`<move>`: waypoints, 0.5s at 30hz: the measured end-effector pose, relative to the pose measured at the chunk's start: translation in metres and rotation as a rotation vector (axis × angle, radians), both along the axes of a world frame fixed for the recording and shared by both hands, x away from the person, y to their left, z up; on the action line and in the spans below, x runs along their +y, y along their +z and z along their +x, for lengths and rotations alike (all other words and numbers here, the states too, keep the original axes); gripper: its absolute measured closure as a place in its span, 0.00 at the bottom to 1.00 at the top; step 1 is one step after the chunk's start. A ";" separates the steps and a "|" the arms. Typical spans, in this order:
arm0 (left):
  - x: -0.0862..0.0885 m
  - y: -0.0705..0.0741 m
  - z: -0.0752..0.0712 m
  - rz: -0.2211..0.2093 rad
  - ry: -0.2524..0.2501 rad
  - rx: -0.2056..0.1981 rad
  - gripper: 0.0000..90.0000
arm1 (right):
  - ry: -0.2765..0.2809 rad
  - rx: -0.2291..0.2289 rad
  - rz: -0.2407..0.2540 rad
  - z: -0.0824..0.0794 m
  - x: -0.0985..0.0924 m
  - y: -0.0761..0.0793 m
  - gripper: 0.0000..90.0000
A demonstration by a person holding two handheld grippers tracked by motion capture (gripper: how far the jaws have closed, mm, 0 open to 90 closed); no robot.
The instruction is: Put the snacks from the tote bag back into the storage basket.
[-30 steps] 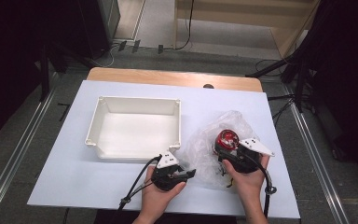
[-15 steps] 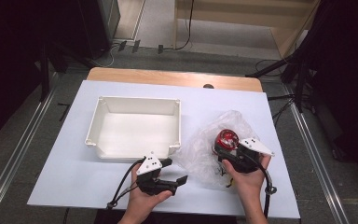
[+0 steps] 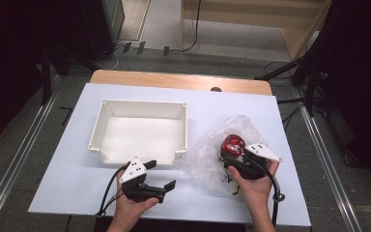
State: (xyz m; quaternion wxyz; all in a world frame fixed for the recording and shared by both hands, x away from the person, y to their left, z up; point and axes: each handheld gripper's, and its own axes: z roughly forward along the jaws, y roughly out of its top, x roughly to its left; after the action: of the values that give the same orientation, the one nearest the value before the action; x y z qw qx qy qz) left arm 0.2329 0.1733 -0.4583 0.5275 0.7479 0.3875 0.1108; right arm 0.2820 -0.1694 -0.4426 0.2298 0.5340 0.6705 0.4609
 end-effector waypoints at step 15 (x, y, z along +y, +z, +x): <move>0.051 0.014 -0.001 0.028 0.073 -0.071 0.00 | -0.003 -0.021 -0.017 -0.001 0.003 0.008 0.29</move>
State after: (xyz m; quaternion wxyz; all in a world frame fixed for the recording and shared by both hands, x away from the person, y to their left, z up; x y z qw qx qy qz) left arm 0.2322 0.2240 -0.4443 0.5260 0.7362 0.3938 0.1620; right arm 0.2813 -0.1659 -0.4348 0.2420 0.5282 0.6713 0.4603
